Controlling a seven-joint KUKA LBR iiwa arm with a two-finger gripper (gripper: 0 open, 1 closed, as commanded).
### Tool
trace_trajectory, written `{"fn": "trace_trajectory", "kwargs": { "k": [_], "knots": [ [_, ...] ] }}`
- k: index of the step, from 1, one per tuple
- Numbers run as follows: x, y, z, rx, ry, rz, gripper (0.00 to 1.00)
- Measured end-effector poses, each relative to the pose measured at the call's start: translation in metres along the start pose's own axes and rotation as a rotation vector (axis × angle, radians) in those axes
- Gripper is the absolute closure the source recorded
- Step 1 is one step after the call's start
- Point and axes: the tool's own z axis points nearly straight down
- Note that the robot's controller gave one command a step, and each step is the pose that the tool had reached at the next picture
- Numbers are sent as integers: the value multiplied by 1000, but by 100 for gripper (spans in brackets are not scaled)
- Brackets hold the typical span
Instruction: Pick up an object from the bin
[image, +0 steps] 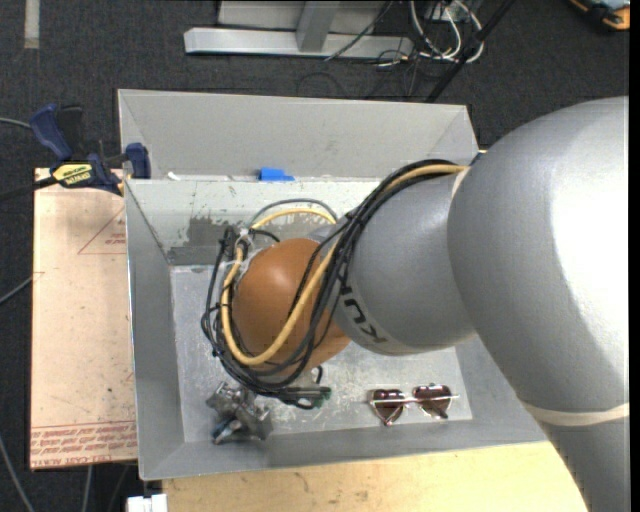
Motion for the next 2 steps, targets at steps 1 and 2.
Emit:
{"fn": "trace_trajectory", "kwargs": {
  "k": [1, 2],
  "knots": [
    [0, 0, -9, 1, -1, 1, 100],
    [0, 1, -17, 0, 1, 1, 100]
  ]
}}
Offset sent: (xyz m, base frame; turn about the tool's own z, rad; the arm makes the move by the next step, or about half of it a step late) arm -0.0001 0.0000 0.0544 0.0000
